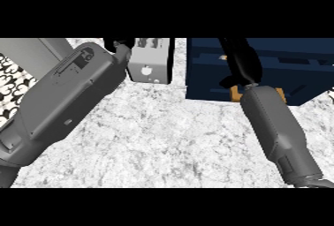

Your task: Pick up the can, place it into the drawer and close the drawer

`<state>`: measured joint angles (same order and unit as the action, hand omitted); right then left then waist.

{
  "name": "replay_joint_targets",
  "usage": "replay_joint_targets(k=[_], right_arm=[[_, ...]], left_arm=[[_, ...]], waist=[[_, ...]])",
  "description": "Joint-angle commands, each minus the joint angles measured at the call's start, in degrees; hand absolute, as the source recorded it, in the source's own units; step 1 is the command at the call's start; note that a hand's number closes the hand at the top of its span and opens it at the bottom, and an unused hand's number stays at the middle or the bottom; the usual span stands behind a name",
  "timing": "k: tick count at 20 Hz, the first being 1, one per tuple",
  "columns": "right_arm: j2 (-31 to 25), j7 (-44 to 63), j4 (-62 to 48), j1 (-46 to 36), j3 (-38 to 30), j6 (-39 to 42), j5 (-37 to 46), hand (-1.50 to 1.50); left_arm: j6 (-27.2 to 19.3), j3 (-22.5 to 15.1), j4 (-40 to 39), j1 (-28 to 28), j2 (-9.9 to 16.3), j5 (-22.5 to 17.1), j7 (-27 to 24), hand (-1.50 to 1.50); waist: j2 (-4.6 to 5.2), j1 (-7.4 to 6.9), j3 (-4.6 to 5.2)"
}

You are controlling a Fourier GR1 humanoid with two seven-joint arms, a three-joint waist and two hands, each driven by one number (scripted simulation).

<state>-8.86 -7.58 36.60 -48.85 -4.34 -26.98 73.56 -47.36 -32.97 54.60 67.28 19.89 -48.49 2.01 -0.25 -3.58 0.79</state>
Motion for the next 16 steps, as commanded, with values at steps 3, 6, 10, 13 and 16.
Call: replay_joint_targets(k=[3,6,10,13,16], right_arm=[[-0.7,-0.6,-11.2,-5.7,-3.8,-6.1,-0.7,-1.5],[-1.5,-0.6,-14.5,-7.1,-5.0,-10.0,-0.3,-1.5],[-2.2,0.5,-18.1,-12.0,-5.9,-11.9,0.3,-1.5],[-3.8,-0.3,-20.6,-13.6,-6.2,-12.0,0.6,-1.5],[-5.9,0.5,-21.7,-16.5,-7.1,-11.3,0.4,-1.5]], left_arm=[[-1.1,0.3,4.8,-1.0,2.1,0.8,3.4,-1.5],[1.0,1.3,6.4,-3.0,4.5,1.1,2.6,-1.5],[0.9,1.0,7.3,-2.8,3.7,2.0,2.9,-1.5],[0.9,1.5,9.1,-3.7,5.4,2.1,4.2,-1.5],[1.0,1.6,10.1,-4.2,5.8,2.0,5.3,-1.5]], waist=[[1.25,-0.92,-0.93],[1.56,-1.32,-0.9],[2.2,-1.9,-0.93],[2.11,-2.26,-0.92],[2.24,-2.9,-0.92]])
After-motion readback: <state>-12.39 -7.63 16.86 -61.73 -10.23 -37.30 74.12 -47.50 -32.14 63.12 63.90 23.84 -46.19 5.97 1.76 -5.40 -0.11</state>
